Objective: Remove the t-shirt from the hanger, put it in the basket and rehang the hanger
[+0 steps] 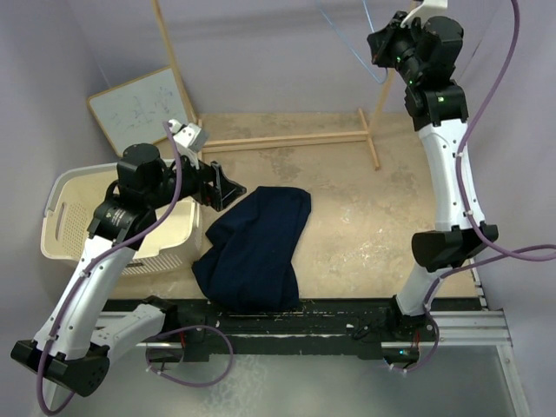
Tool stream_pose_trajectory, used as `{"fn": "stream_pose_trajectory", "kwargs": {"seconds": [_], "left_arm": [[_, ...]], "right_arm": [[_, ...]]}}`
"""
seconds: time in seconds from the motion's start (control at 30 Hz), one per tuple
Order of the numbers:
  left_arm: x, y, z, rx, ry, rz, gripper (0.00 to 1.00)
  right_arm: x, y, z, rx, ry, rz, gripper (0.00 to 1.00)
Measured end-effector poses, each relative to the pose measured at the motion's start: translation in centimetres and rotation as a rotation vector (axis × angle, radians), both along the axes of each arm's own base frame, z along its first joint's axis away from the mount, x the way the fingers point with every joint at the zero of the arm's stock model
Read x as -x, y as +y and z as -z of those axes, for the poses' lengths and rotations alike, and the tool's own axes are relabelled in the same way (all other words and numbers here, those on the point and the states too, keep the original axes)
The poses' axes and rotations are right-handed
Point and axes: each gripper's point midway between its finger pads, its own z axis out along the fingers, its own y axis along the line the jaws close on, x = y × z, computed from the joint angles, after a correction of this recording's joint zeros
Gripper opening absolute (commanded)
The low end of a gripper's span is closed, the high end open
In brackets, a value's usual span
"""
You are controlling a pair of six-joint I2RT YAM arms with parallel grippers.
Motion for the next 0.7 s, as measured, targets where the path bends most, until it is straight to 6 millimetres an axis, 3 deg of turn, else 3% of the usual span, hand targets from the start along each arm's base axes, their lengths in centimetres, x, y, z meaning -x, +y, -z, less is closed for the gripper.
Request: {"fn": "stream_pose_trajectory", "kwargs": {"seconds": [0.07, 0.2, 0.27, 0.33, 0.4, 0.43, 0.57, 0.7], "left_arm": [[0.1, 0.0, 0.1, -0.002, 0.008, 0.003, 1.0], [0.6, -0.1, 1.0, -0.013, 0.052, 0.018, 0.99], [0.7, -0.2, 1.6, -0.021, 0.083, 0.029, 0.99], [0.6, -0.4, 2.8, -0.036, 0.132, 0.033, 0.99], [0.3, -0.4, 4.0, -0.053, 0.183, 0.031, 0.99], [0.2, -0.4, 4.8, -0.067, 0.217, 0.028, 0.99], [0.1, -0.6, 7.6, -0.111, 0.329, 0.007, 0.99], [1.1, -1.7, 9.2, -0.166, 0.381, 0.011, 0.99]], "right_arm": [[-0.2, 0.2, 0.9, 0.004, 0.022, -0.004, 0.0], [0.6, 0.6, 2.6, 0.011, 0.064, -0.016, 0.01], [1.6, 0.8, 3.5, 0.014, 0.085, -0.03, 0.23], [2.9, 1.1, 4.2, 0.019, 0.095, -0.052, 0.73], [4.5, 1.3, 5.0, 0.014, 0.113, -0.076, 0.95], [5.5, 1.3, 5.5, 0.017, 0.121, -0.084, 0.99], [9.5, 1.0, 7.0, 0.022, 0.139, -0.108, 1.0], [13.9, 0.3, 7.8, 0.02, 0.136, -0.114, 1.0]]}}
